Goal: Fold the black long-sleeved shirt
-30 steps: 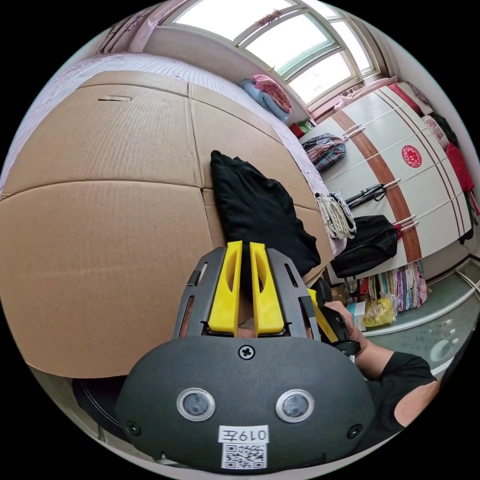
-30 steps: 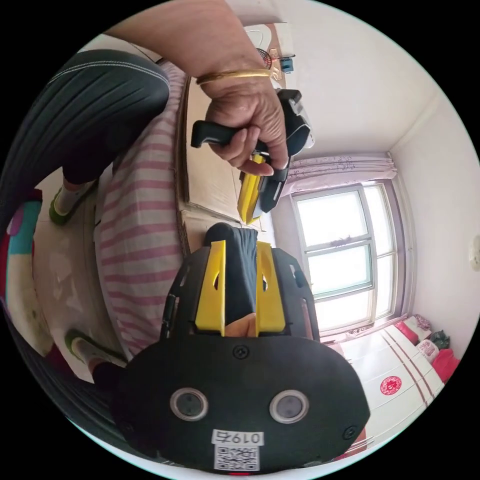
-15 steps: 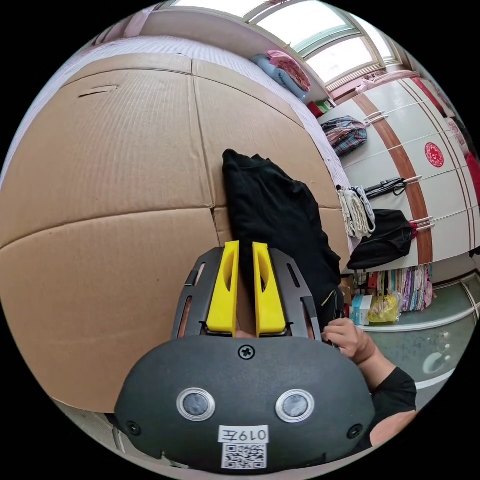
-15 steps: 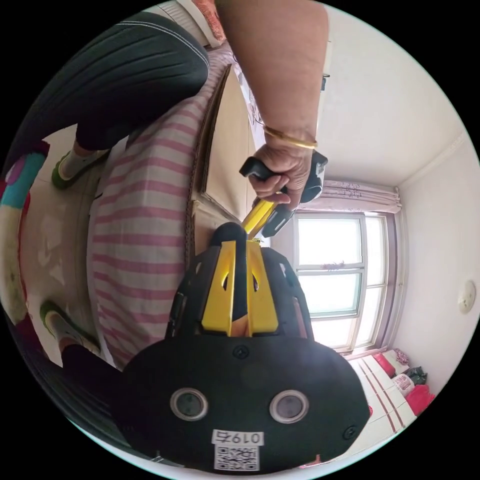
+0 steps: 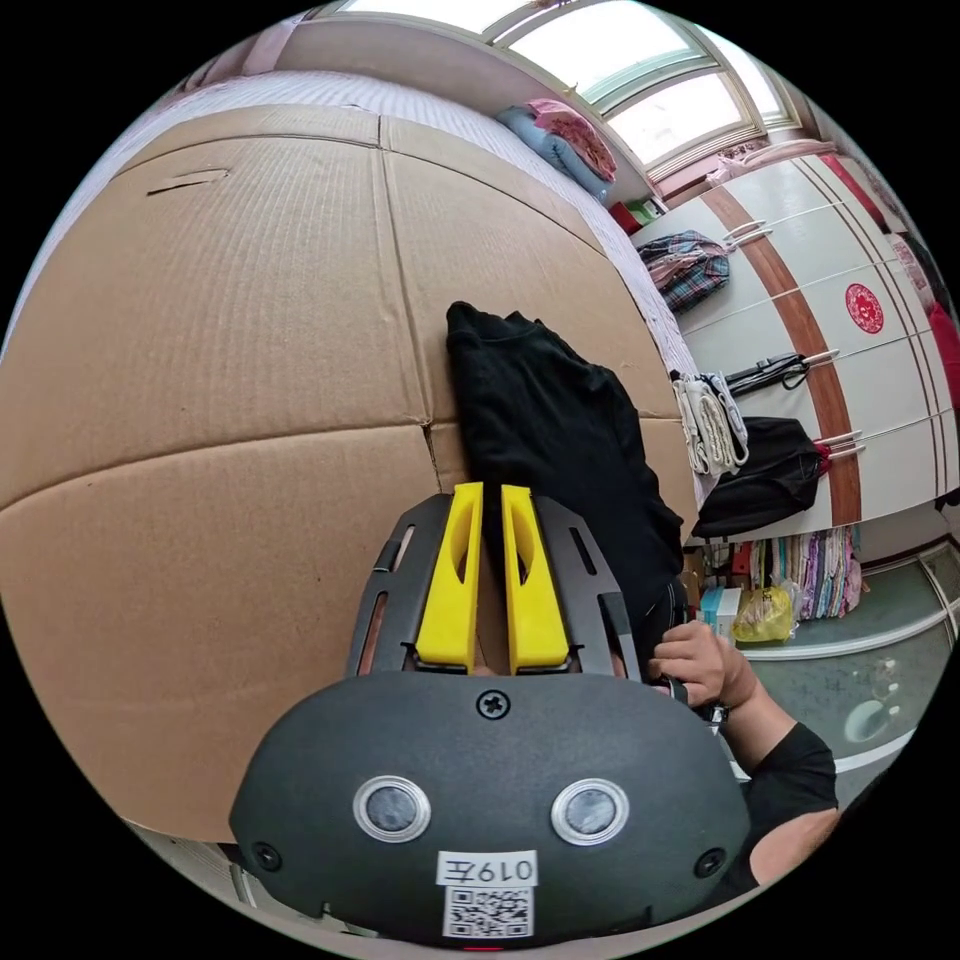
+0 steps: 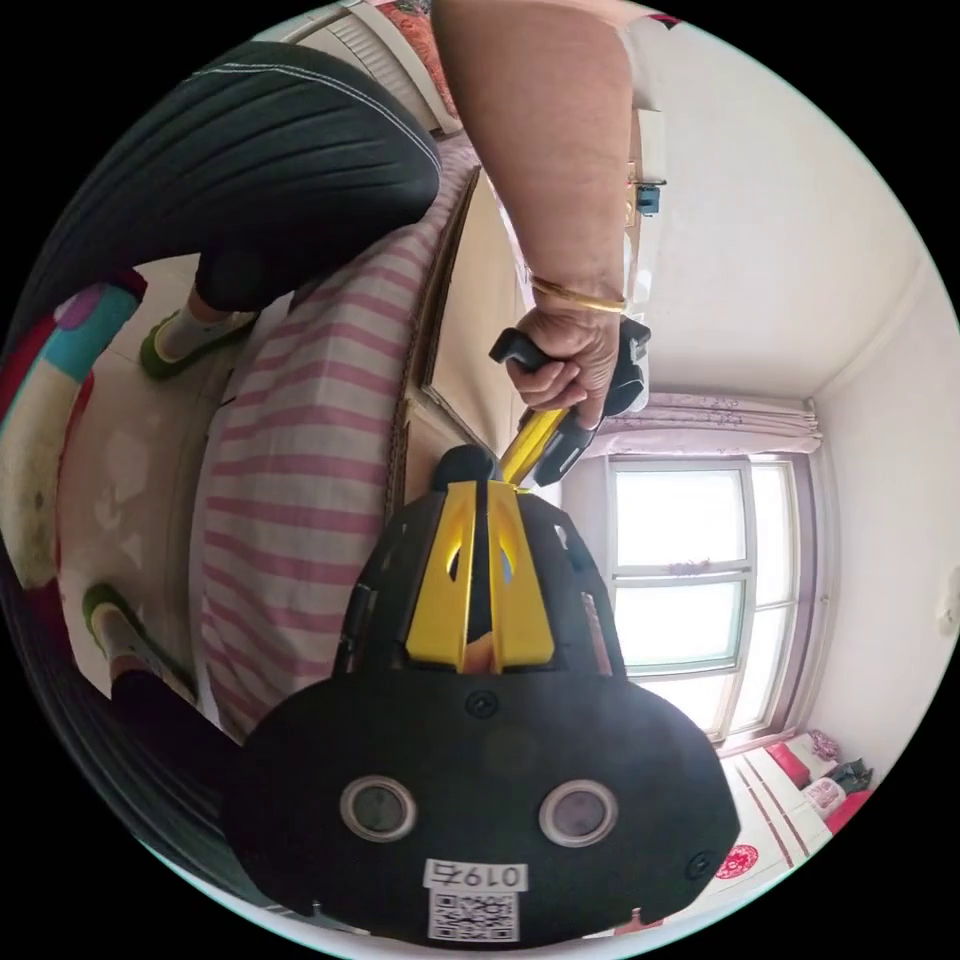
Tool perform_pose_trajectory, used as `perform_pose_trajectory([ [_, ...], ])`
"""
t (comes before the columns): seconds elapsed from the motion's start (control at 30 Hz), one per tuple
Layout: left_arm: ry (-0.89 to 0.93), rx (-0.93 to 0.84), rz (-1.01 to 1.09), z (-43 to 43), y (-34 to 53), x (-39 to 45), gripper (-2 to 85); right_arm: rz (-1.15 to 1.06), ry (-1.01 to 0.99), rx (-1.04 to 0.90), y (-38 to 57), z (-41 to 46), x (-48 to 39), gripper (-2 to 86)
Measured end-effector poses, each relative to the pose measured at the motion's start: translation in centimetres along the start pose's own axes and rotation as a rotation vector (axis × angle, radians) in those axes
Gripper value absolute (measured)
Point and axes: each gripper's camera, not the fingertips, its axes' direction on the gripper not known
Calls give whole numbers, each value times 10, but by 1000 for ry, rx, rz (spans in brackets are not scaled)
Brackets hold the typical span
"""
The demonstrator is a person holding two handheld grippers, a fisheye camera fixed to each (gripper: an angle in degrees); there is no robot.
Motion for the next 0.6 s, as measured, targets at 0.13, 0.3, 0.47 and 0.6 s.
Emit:
perform_pose_trajectory([
  [0.13,30,55,5,-19,23,-3,10,39,61,8,2,-19,1,76],
  [0.3,44,163,-50,-34,11,-13,12,142,-31,-55,9,-22,34,97],
  [0.47,7,128,-71,3,-48,-11,26,125,-107,-72,-3,-17,51,111],
  [0.6,-69,86,-36,30,-85,3,31,140,-157,-100,-11,-13,65,111],
])
